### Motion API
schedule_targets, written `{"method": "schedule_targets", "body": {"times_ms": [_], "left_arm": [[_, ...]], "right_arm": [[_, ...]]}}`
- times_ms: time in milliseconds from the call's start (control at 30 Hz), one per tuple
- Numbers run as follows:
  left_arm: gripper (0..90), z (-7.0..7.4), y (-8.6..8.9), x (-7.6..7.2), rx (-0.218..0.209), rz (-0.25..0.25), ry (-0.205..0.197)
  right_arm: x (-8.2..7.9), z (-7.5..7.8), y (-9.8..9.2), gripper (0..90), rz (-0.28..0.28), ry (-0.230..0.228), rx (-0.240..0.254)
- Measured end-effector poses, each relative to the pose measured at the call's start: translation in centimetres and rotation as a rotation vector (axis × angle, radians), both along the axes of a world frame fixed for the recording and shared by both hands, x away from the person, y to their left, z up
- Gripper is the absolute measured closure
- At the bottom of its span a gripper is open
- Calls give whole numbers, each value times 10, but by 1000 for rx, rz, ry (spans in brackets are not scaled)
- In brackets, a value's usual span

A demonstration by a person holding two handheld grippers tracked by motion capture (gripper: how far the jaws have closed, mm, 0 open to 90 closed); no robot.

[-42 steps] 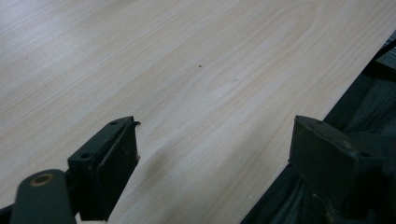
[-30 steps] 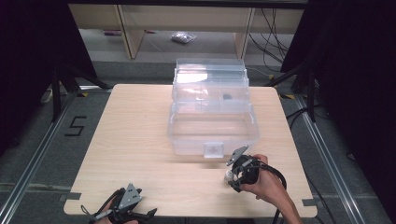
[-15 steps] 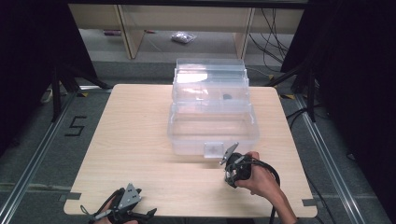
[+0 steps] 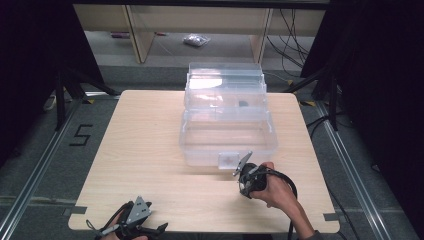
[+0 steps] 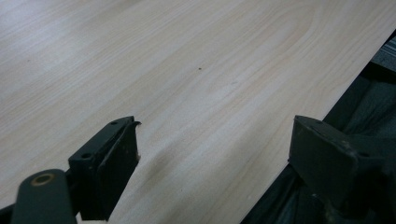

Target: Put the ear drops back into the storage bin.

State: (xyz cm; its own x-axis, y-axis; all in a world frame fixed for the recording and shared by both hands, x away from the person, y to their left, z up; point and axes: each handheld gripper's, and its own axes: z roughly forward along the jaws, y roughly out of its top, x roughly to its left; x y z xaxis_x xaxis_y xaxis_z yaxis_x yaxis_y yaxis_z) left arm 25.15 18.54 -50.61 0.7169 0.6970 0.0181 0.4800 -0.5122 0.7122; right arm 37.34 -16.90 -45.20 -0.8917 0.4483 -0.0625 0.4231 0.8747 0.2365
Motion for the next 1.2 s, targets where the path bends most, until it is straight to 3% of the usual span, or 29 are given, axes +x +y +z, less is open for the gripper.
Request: {"method": "schedule_targets", "body": {"times_ms": [67, 167, 267, 300, 400, 433, 567, 633, 767, 800, 833, 867, 900, 1000, 1033, 1200], "left_arm": [[153, 1, 0, 0, 1, -3, -3], [153, 0, 0, 0, -4, -4, -2], [153, 1, 0, 0, -3, -2, -3], [153, 1, 0, 0, -10, 1, -4], [153, 0, 1, 0, 6, 0, 1], [153, 0, 1, 1, -4, 7, -2], [154, 0, 1, 0, 4, 0, 2], [154, -1, -1, 0, -25, 14, 0], [155, 1, 3, 1, 32, -24, 6], [155, 1, 3, 1, 32, -24, 6], [155, -1, -1, 0, -28, 13, -1], [155, -1, -1, 0, -26, 11, 0], [155, 0, 1, 1, 4, 0, 1], [155, 0, 1, 1, 4, -10, 3], [155, -1, -1, 0, -27, 10, 2], [155, 0, 0, 1, -6, 8, -1]], "right_arm": [[-1, 0, 0, 599, 6, -15, 21], [-2, 5, 2, 600, 27, -17, 2], [-3, 10, 3, 601, 19, -27, 17], [-3, 11, 3, 601, 18, -54, 26], [-3, 17, 1, 601, 13, -32, 31], [-3, 17, 0, 601, 7, -52, 39], [-2, 26, -2, 601, 8, -47, 75], [0, 31, -1, 601, 13, -45, 78], [3, 43, -2, 601, 7, -55, 62], [3, 43, -2, 601, 7, -55, 62], [4, 49, -2, 601, 0, -52, 66], [7, 53, -4, 601, 11, -56, 73], [7, 55, -5, 601, 3, -54, 70], [12, 65, -9, 601, 4, -60, 72], [14, 68, -10, 601, 1, -60, 74], [19, 80, -15, 601, -15, -47, 93]]}}
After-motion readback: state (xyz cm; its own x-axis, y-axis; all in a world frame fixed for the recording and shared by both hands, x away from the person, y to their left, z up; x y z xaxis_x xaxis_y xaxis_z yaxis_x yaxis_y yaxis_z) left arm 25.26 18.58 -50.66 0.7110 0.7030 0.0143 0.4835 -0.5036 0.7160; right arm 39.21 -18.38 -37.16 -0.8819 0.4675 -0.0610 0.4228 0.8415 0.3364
